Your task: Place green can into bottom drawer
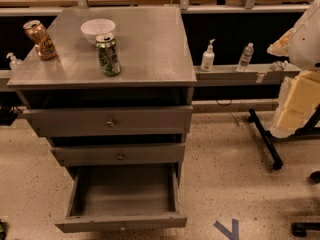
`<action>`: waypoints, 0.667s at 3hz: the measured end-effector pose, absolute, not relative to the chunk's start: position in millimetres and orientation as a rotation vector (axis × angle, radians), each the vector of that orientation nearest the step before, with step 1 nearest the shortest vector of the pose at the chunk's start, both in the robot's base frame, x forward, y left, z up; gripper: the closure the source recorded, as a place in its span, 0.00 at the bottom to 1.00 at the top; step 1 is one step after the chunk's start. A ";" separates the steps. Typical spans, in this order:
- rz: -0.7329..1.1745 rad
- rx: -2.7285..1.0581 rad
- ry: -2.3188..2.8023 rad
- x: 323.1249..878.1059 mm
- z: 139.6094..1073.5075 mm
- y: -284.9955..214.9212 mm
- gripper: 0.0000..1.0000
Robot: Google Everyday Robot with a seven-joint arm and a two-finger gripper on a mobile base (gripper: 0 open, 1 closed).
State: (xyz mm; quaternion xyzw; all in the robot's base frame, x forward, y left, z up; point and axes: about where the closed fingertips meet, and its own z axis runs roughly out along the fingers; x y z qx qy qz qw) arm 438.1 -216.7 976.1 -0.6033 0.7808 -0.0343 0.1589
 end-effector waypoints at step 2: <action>-0.071 -1.743 2.110 490.2 982.5 -189.2 0.00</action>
Offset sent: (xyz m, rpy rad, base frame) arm 0.1643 0.0868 0.0207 0.1826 -0.1840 0.2209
